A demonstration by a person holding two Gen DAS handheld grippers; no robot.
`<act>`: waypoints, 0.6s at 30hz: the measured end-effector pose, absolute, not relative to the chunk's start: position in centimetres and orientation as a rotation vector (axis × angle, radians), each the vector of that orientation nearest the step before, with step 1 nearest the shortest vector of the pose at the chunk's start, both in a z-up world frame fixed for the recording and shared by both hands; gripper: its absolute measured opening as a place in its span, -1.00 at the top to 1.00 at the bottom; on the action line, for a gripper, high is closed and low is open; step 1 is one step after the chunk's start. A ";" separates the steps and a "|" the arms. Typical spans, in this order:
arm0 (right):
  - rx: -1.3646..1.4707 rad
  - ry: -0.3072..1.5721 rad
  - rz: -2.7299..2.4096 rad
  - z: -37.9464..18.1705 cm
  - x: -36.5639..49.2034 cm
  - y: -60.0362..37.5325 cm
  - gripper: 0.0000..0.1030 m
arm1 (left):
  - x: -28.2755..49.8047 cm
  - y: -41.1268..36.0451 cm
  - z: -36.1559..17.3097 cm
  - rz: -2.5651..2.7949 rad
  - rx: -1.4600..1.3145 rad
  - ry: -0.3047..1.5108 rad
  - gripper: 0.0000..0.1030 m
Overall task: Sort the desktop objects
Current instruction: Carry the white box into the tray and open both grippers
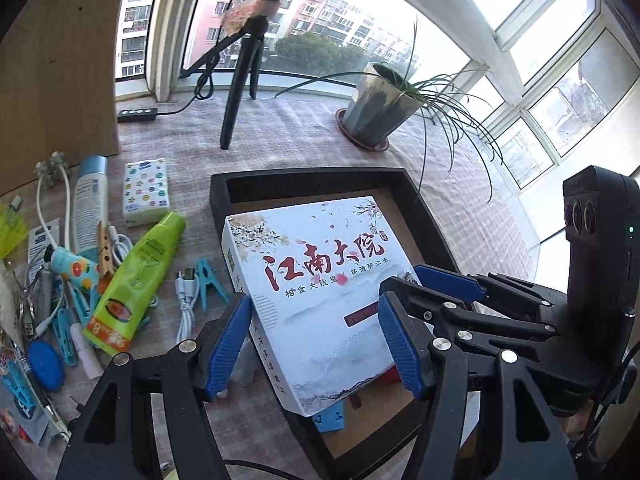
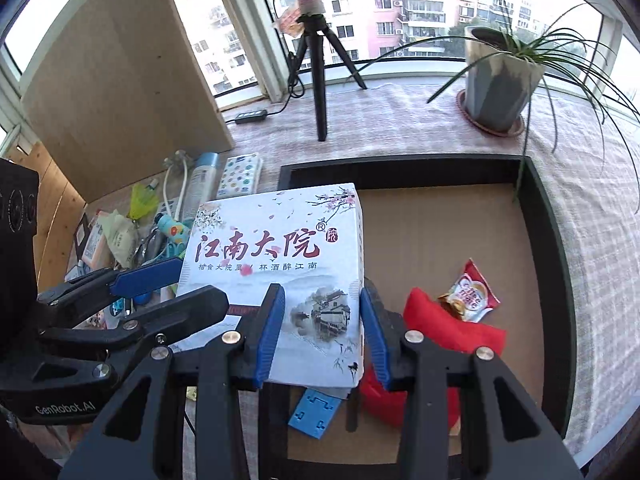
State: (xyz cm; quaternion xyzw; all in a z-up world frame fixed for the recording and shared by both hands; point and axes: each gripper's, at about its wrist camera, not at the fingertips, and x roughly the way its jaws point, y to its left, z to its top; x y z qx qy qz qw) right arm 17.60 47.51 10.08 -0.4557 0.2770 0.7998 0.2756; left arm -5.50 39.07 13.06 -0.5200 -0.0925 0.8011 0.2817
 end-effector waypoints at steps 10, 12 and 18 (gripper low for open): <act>-1.199 0.801 2.013 9.8 23.2 50.3 0.75 | -4.1 46.8 14.0 2.064 -1.341 -0.067 0.18; -1.177 0.798 1.991 10.0 24.3 50.4 0.71 | -3.7 46.9 13.9 2.056 -1.344 -0.051 0.17; -1.153 0.823 2.006 10.4 25.2 50.0 0.62 | -3.5 44.0 13.1 2.062 -1.414 -0.128 0.15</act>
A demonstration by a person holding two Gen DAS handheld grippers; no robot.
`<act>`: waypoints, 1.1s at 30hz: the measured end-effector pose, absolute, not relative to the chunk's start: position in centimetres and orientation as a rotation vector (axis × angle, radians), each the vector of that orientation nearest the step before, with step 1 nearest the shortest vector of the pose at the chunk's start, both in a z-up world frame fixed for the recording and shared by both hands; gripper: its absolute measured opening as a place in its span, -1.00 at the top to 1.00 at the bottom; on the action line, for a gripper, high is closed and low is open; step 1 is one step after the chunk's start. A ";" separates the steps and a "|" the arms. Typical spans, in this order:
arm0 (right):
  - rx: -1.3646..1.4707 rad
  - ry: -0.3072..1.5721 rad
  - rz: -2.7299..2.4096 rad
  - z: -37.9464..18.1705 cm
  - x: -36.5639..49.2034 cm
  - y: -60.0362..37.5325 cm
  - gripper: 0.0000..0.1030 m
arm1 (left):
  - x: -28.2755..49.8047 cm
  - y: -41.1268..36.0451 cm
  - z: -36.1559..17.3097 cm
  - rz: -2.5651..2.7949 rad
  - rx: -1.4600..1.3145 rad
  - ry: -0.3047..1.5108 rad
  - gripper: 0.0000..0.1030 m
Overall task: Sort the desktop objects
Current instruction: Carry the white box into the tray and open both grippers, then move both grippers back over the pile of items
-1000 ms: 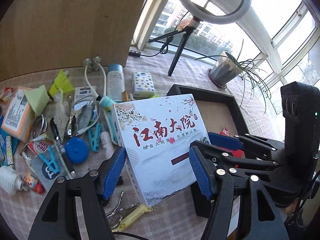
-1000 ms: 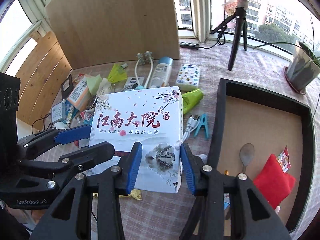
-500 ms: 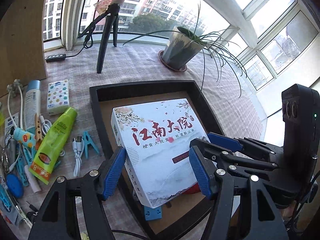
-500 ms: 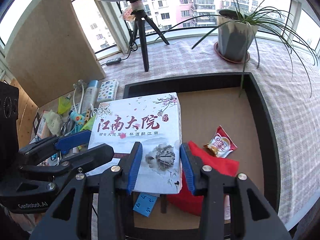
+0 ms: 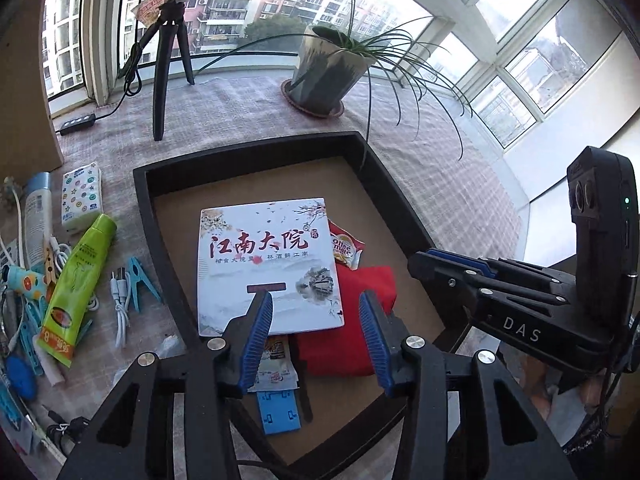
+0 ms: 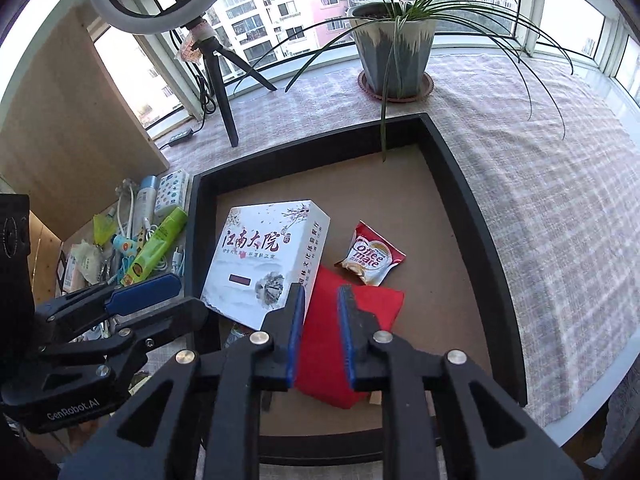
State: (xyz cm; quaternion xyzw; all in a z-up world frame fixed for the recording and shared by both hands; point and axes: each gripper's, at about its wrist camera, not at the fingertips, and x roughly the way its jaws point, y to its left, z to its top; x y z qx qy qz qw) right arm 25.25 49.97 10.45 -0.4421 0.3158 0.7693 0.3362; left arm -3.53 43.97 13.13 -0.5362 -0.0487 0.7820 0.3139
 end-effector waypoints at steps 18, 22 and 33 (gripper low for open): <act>-1.359 0.732 2.302 9.0 12.9 41.3 0.42 | -2.7 23.0 8.6 2.379 -1.693 -0.298 0.14; -1.438 0.717 2.370 8.1 9.4 38.5 0.42 | -2.0 17.2 7.3 2.477 -1.764 -0.387 0.14; -1.643 0.704 2.438 4.3 0.3 33.0 0.42 | -1.2 9.9 4.0 2.490 -1.874 -0.657 0.14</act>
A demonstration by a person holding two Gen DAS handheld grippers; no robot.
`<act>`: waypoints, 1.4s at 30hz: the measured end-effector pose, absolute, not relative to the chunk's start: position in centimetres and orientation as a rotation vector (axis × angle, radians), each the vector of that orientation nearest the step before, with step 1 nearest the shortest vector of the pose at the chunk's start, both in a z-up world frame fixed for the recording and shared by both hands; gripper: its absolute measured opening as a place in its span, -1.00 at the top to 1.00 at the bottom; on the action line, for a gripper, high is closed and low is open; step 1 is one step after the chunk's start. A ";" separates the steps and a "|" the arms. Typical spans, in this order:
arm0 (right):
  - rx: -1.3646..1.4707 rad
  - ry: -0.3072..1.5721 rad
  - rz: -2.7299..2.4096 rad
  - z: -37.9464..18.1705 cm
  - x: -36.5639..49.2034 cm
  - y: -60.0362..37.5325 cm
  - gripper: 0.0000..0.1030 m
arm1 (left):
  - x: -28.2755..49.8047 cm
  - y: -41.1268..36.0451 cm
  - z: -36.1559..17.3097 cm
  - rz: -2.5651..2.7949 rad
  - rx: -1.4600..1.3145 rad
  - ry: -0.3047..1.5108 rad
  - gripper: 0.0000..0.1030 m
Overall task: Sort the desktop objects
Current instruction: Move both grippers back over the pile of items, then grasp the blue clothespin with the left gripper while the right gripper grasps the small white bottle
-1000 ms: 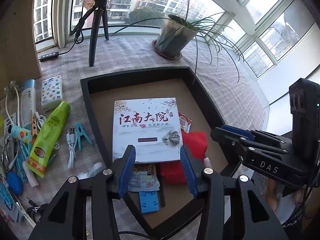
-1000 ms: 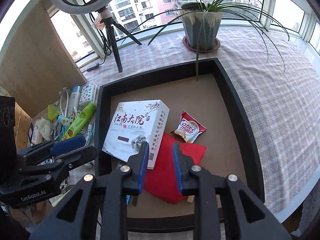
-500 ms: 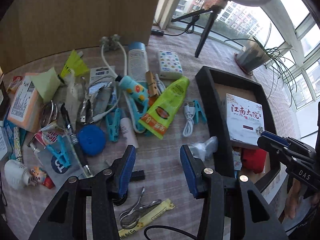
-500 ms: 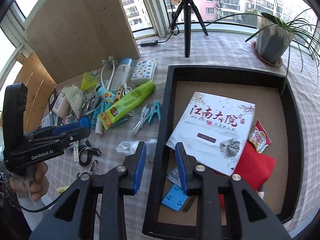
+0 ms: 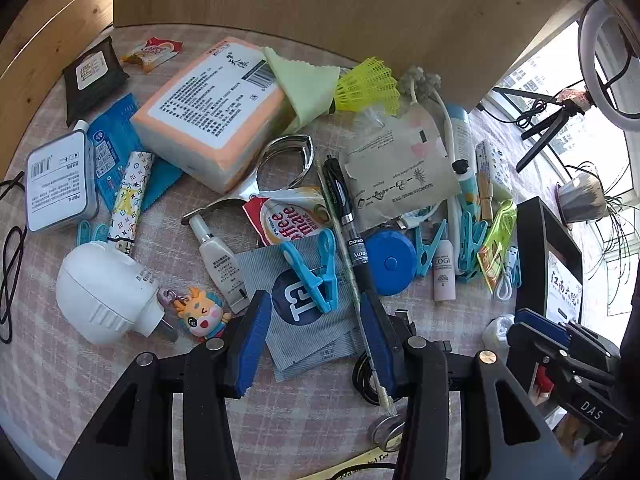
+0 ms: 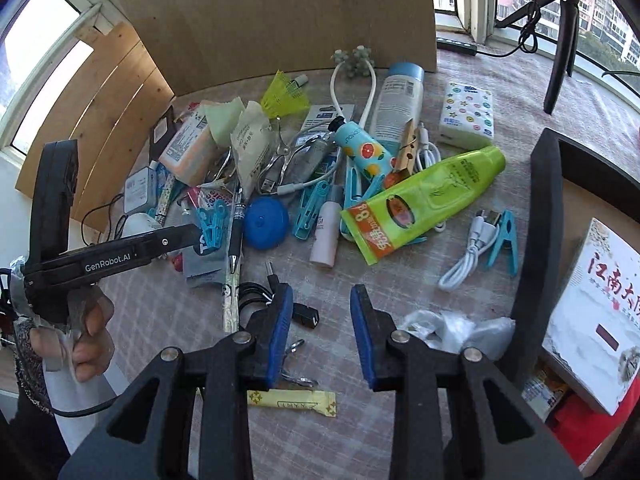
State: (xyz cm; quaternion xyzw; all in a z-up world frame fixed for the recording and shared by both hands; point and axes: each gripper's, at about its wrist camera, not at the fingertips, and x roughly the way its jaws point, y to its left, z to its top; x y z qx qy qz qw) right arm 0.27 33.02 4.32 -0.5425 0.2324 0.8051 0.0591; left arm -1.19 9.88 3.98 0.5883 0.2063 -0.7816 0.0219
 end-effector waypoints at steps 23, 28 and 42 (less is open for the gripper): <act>-1.756 0.825 2.242 -1.6 -6.1 33.9 0.46 | -3.1 9.7 1.5 -2.403 1.844 0.595 0.33; -1.757 0.798 2.238 -2.4 -6.9 33.8 0.56 | -2.8 9.2 1.1 -2.405 1.832 0.564 0.58; -1.760 0.794 2.282 -2.9 -3.7 32.8 0.61 | -1.0 9.0 2.4 -2.457 1.791 0.540 0.68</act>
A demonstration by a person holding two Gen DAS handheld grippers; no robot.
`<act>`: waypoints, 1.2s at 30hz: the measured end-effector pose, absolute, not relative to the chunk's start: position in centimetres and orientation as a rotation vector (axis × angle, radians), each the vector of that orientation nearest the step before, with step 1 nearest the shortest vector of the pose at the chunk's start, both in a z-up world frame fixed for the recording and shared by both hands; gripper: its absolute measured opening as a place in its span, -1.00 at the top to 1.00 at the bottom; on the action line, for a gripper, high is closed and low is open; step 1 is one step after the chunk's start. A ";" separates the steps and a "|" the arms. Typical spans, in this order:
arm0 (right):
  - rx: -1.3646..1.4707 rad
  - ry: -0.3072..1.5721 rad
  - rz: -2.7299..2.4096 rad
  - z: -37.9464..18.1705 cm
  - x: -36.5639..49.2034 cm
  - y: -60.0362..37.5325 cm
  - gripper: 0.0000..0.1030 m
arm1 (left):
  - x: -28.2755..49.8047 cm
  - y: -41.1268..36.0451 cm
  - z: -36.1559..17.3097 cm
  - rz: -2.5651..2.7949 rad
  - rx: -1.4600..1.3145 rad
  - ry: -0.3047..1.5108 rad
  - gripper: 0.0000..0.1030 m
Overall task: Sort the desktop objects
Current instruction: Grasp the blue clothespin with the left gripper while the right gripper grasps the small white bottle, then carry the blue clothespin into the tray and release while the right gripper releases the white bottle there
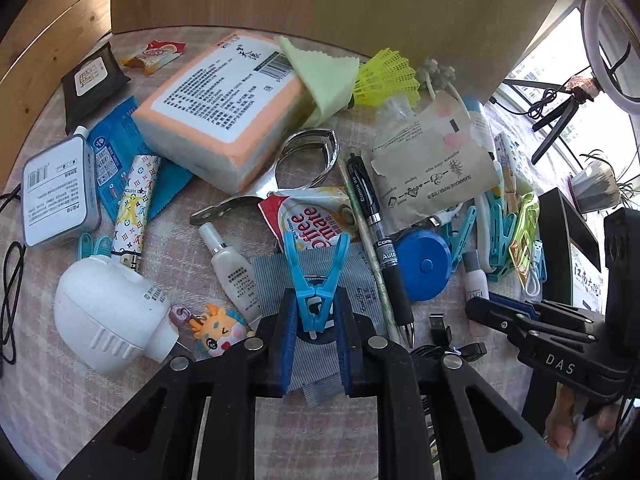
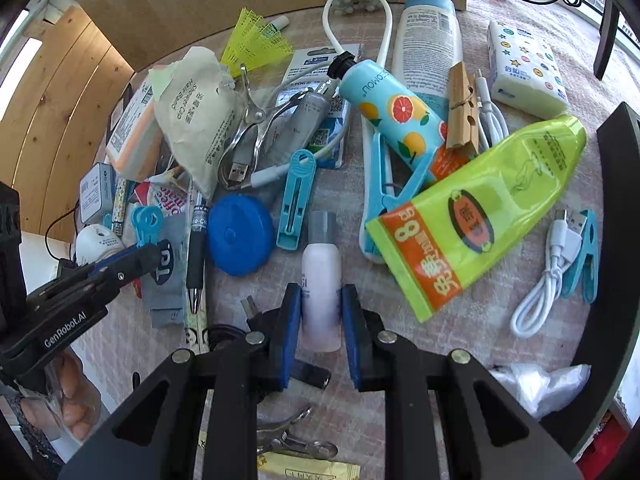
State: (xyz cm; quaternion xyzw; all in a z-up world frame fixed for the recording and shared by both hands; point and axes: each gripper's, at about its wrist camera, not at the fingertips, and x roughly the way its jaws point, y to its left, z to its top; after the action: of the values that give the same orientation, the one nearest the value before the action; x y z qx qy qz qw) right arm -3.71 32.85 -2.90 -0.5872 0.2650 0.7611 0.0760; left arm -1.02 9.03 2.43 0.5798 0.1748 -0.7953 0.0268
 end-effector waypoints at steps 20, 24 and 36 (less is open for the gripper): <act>-1.417 0.865 2.271 5.5 10.5 39.2 0.61 | 0.1 18.3 7.4 -2.684 1.884 0.465 0.68; -1.341 0.886 2.198 5.7 14.3 41.2 0.61 | -0.1 23.0 7.4 -2.736 1.997 0.434 0.68; -1.189 0.918 1.956 5.8 26.5 46.2 0.61 | 2.1 39.8 9.2 -2.938 2.289 0.081 0.68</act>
State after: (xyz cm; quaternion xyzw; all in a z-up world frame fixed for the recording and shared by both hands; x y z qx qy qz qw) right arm 26.51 46.16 5.75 -0.4549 0.3513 0.7483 0.3312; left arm 2.12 39.85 9.16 0.5885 0.0208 -0.7552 -0.2879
